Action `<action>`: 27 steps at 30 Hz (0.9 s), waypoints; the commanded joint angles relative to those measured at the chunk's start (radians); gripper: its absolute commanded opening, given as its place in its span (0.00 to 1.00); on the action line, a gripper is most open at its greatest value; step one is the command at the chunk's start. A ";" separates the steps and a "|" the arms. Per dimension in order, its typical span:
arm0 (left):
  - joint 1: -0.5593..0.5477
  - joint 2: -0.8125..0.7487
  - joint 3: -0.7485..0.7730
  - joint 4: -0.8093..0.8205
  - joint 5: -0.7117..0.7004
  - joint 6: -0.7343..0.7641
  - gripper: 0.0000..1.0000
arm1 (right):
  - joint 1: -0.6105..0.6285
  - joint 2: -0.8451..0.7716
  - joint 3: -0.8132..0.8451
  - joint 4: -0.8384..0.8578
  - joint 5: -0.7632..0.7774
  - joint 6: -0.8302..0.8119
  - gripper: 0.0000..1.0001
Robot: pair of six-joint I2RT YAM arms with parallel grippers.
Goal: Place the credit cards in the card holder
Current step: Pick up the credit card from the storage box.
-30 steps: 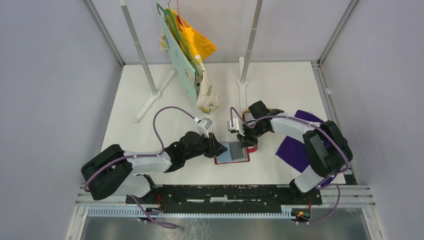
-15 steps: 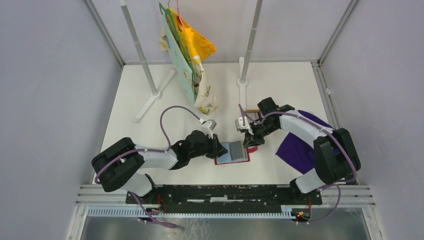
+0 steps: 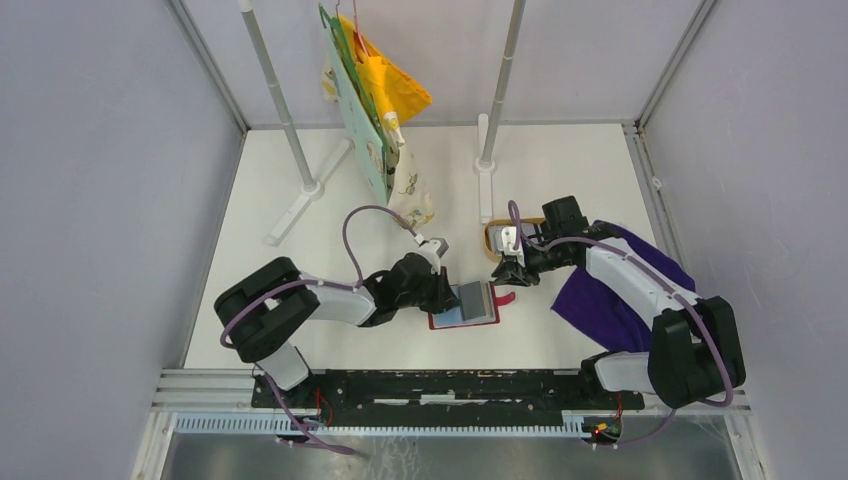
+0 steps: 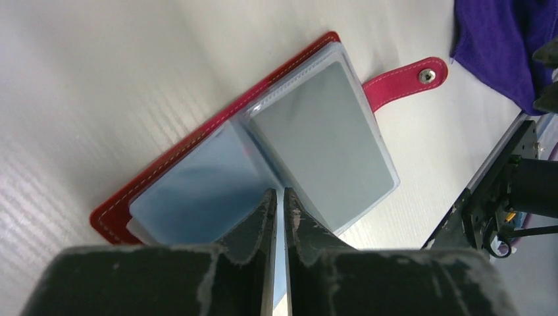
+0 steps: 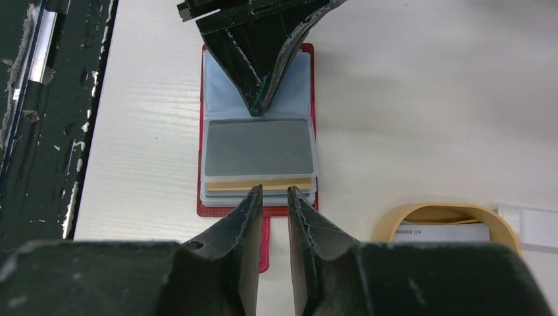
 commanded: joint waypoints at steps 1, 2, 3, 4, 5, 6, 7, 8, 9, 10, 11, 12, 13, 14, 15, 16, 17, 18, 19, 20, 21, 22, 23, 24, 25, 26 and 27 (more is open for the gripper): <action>-0.007 0.044 0.070 -0.001 0.025 0.059 0.15 | 0.009 -0.020 -0.007 0.066 -0.002 0.017 0.26; -0.010 0.059 0.081 -0.001 0.035 0.060 0.15 | 0.008 -0.030 -0.010 0.077 0.008 0.031 0.26; -0.013 0.071 0.091 -0.001 0.043 0.059 0.16 | 0.009 -0.037 -0.013 0.088 0.021 0.039 0.26; -0.017 0.080 0.100 -0.001 0.051 0.059 0.17 | 0.008 -0.045 -0.016 0.097 0.032 0.050 0.26; -0.020 0.087 0.107 0.000 0.054 0.057 0.18 | 0.008 -0.051 -0.018 0.109 0.043 0.059 0.26; -0.022 0.088 0.110 0.001 0.055 0.054 0.18 | 0.006 -0.057 -0.021 0.119 0.055 0.069 0.26; -0.026 0.083 0.109 0.003 0.051 0.052 0.18 | 0.005 -0.065 -0.022 0.127 0.064 0.080 0.26; -0.029 0.068 0.105 0.003 0.041 0.049 0.19 | 0.004 -0.072 -0.023 0.134 0.071 0.085 0.26; -0.033 0.048 0.093 0.003 0.027 0.046 0.20 | 0.002 -0.085 -0.023 0.142 0.084 0.095 0.26; -0.035 0.018 0.081 0.000 0.009 0.043 0.22 | -0.001 -0.099 -0.023 0.159 0.098 0.112 0.26; -0.035 -0.027 0.068 -0.007 -0.006 0.043 0.25 | -0.004 -0.120 -0.024 0.180 0.123 0.135 0.26; -0.037 -0.063 0.053 -0.016 -0.021 0.046 0.27 | -0.007 -0.145 -0.026 0.205 0.156 0.164 0.27; -0.038 -0.103 0.041 -0.027 -0.034 0.050 0.29 | -0.008 -0.170 -0.031 0.250 0.193 0.195 0.27; -0.040 -0.140 0.030 -0.040 -0.050 0.053 0.32 | -0.009 -0.201 -0.039 0.293 0.246 0.244 0.28; -0.043 -0.176 0.020 -0.050 -0.059 0.059 0.33 | -0.010 -0.224 -0.046 0.348 0.292 0.286 0.33; -0.043 -0.210 0.013 -0.059 -0.067 0.067 0.35 | -0.013 -0.250 -0.052 0.400 0.339 0.342 0.49; -0.045 -0.239 0.005 -0.064 -0.073 0.073 0.38 | -0.017 -0.262 -0.052 0.430 0.357 0.400 0.70; -0.045 -0.265 0.000 -0.067 -0.074 0.077 0.39 | -0.021 -0.262 -0.048 0.440 0.357 0.441 0.91; -0.044 -0.285 -0.002 -0.069 -0.074 0.082 0.40 | -0.021 -0.249 -0.047 0.452 0.338 0.495 0.98; -0.044 -0.301 0.000 -0.069 -0.070 0.088 0.40 | -0.021 -0.224 -0.027 0.420 0.304 0.497 0.98; -0.045 -0.314 0.002 -0.068 -0.064 0.094 0.40 | -0.021 -0.182 0.014 0.378 0.250 0.484 0.98; -0.044 -0.324 0.005 -0.065 -0.056 0.099 0.40 | -0.022 -0.133 0.063 0.320 0.208 0.474 0.98; -0.044 -0.340 0.005 -0.058 -0.053 0.102 0.40 | -0.021 -0.095 0.104 0.268 0.195 0.460 0.98; -0.044 -0.361 0.003 -0.053 -0.054 0.111 0.39 | -0.021 -0.062 0.134 0.257 0.200 0.467 0.95; -0.045 -0.389 0.001 -0.051 -0.062 0.123 0.39 | -0.023 -0.050 0.141 0.280 0.229 0.493 0.93; -0.044 -0.423 -0.002 -0.052 -0.074 0.140 0.39 | -0.027 -0.048 0.132 0.333 0.277 0.529 0.91; -0.044 -0.473 -0.006 -0.059 -0.089 0.159 0.39 | -0.032 -0.045 0.114 0.379 0.334 0.587 0.89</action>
